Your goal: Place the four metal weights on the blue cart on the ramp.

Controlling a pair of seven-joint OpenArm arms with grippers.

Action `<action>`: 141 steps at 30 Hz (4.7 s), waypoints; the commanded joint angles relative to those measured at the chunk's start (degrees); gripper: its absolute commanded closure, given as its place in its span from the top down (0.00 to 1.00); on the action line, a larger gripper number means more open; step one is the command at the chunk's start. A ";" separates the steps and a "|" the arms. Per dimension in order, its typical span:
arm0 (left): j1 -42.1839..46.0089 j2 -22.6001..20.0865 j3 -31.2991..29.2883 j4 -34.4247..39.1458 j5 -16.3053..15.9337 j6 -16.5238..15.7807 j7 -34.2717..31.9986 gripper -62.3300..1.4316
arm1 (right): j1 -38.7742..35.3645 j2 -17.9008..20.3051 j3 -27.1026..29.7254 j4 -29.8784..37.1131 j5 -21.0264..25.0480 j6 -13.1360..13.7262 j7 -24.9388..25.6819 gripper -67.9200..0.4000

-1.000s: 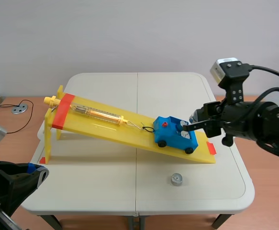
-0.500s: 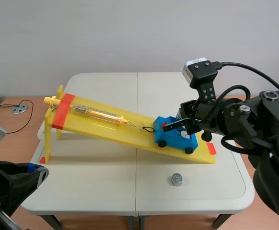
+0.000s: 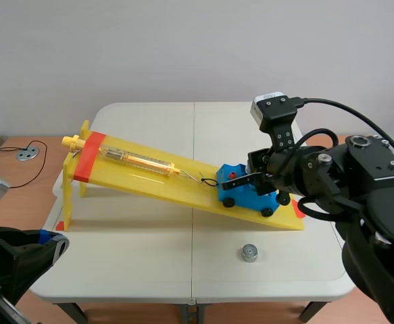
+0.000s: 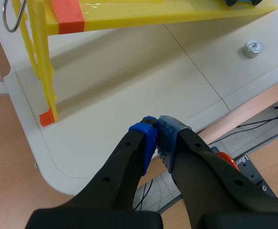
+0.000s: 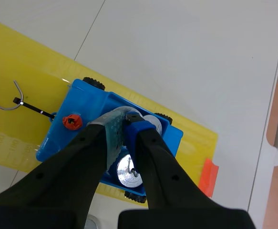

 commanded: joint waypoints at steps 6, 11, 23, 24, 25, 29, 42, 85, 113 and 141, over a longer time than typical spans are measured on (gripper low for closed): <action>-1.14 0.46 -0.94 3.80 -2.49 -1.62 -4.85 0.08 | 8.39 -0.61 0.07 1.38 1.44 -2.32 10.56 0.02; -1.14 0.46 -0.94 3.80 -2.49 -1.62 -4.85 0.08 | 8.41 -0.61 0.09 1.40 1.44 -1.99 11.61 0.23; -1.14 0.46 -0.94 3.80 -2.49 -1.62 -4.85 0.08 | 4.55 2.40 3.26 11.06 7.48 2.19 6.73 0.35; -1.14 0.46 -0.94 3.80 -2.49 -1.62 -4.85 0.08 | 3.50 2.99 3.96 12.61 8.76 3.19 6.23 0.35; -1.14 0.46 -0.94 3.80 -2.49 -1.62 -4.83 0.08 | 2.43 3.74 4.79 14.10 10.16 3.93 5.79 0.35; -1.14 0.46 -0.94 3.80 -2.49 -1.62 -4.83 0.08 | -2.60 6.97 8.44 19.58 15.78 6.91 3.69 0.35; -1.14 0.46 -0.94 3.80 -2.49 -1.62 -4.85 0.08 | -21.94 17.53 22.75 36.28 25.38 12.39 0.46 0.35; -1.14 0.46 -0.94 3.80 -2.51 -1.62 -4.85 0.08 | -14.40 8.50 4.07 10.86 4.90 11.15 13.22 0.35; -1.14 0.48 -0.94 3.80 -2.51 -1.62 -4.87 0.08 | -6.86 3.96 -4.52 -3.93 0.33 7.04 18.08 0.27; -1.14 0.48 -0.94 3.80 -2.51 -1.62 -4.83 0.08 | -21.07 17.46 4.20 26.71 9.22 6.62 4.81 0.02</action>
